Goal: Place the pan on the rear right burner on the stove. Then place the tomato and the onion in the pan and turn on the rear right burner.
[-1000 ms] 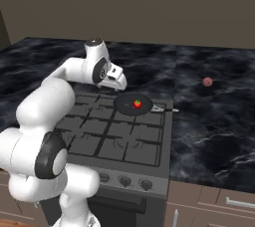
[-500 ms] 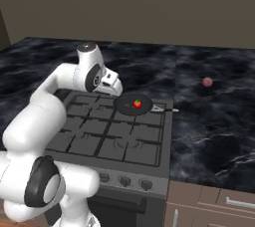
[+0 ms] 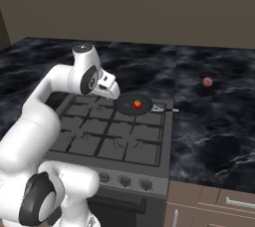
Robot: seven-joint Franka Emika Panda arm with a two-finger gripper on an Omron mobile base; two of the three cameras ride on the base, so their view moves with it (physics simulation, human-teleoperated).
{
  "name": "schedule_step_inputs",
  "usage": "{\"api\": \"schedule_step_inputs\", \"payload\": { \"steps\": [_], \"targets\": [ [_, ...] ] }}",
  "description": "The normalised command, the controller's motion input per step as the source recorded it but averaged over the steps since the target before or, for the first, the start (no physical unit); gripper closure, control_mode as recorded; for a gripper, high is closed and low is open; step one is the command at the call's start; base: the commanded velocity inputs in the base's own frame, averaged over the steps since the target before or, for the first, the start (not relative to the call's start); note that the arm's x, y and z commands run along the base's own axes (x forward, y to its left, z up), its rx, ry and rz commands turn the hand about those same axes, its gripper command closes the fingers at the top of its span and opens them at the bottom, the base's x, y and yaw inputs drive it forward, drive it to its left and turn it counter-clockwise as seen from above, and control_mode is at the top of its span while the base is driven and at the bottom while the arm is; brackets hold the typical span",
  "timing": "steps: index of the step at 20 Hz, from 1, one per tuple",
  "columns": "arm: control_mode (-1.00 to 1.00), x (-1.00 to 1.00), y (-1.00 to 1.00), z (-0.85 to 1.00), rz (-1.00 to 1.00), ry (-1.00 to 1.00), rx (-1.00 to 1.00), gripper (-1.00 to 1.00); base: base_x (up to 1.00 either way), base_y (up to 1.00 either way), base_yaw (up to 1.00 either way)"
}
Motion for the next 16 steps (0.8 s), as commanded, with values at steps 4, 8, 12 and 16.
{"api": "schedule_step_inputs", "payload": {
  "steps": [4,8,12,16],
  "targets": [
    [-1.0,-0.46,0.0,0.06,0.0,0.01,0.0,-1.0,0.0,0.0,0.0],
    [-1.0,-0.43,0.0,0.03,0.0,0.01,0.01,-1.0,0.0,0.0,0.0],
    [-1.0,-0.44,0.0,0.01,0.0,0.0,0.0,-1.0,0.0,0.0,0.0],
    [-1.0,-0.31,0.0,0.0,0.0,0.0,0.0,-1.0,0.0,0.0,0.0]
  ]
}}
